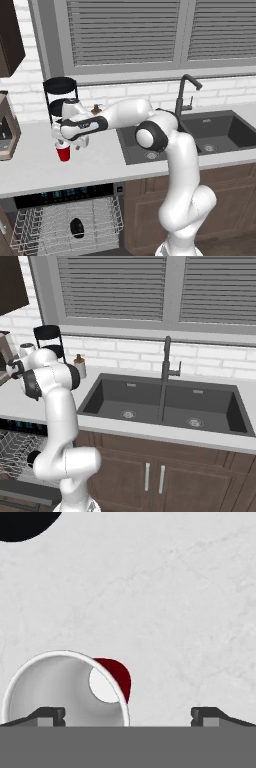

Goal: Pick up the cup and bowl from the counter, place them in the dishwasher, and close the dishwasher door.

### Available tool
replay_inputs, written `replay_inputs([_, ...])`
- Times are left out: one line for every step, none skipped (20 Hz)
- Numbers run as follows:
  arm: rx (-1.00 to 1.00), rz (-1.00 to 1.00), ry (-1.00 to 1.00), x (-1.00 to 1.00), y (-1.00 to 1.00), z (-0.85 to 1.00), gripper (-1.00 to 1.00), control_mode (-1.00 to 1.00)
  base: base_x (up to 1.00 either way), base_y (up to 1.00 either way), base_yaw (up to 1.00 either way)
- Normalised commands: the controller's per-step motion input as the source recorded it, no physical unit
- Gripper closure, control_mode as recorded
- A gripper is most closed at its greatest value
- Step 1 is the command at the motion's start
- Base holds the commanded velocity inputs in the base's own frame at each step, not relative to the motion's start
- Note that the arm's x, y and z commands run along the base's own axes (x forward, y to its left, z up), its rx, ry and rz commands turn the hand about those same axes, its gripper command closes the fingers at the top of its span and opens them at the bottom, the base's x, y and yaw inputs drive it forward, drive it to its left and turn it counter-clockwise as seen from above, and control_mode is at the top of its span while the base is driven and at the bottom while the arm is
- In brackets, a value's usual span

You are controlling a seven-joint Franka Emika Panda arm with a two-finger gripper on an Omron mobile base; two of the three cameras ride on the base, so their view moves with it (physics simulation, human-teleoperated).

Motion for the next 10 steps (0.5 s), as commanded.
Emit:
replay_inputs([0.0, 0.0, 0.0, 0.0, 0.0, -0.16, -1.0, -1.0, 0.0, 0.0, 0.0])
replay_inputs([0.0, 0.0, 0.03, 0.0, 0.0, -0.2, -1.0, -1.0, 0.0, 0.0, 0.0])
replay_inputs([0.0, 0.0, 0.03, 0.0, 0.0, -0.21, -1.0, -1.0, 0.0, 0.0, 0.0])
replay_inputs([0.0, 0.0, 0.02, 0.0, 0.0, -0.22, -1.0, -1.0, 0.0, 0.0, 0.0])
replay_inputs([0.0, 0.0, 0.01, 0.0, 0.01, -0.27, -1.0, -1.0, 0.0, 0.0, 0.0])
replay_inputs([0.0, 0.0, 0.03, 0.0, 0.01, -0.25, -1.0, -1.0, 0.0, 0.0, 0.0])
replay_inputs([0.0, 0.0, 0.03, 0.0, 0.01, -0.24, -1.0, -1.0, 0.0, 0.0, 0.0])
replay_inputs([0.0, 0.0, 0.03, 0.0, 0.0, -0.23, -1.0, -1.0, 0.0, 0.0, 0.0])
replay_inputs([0.0, 0.0, 0.02, 0.0, 0.0, -0.23, -1.0, -1.0, 0.0, 0.0, 0.0])
replay_inputs([0.0, 0.0, 0.01, 0.0, 0.0, -0.22, -1.0, -1.0, 0.0, 0.0, 0.0])
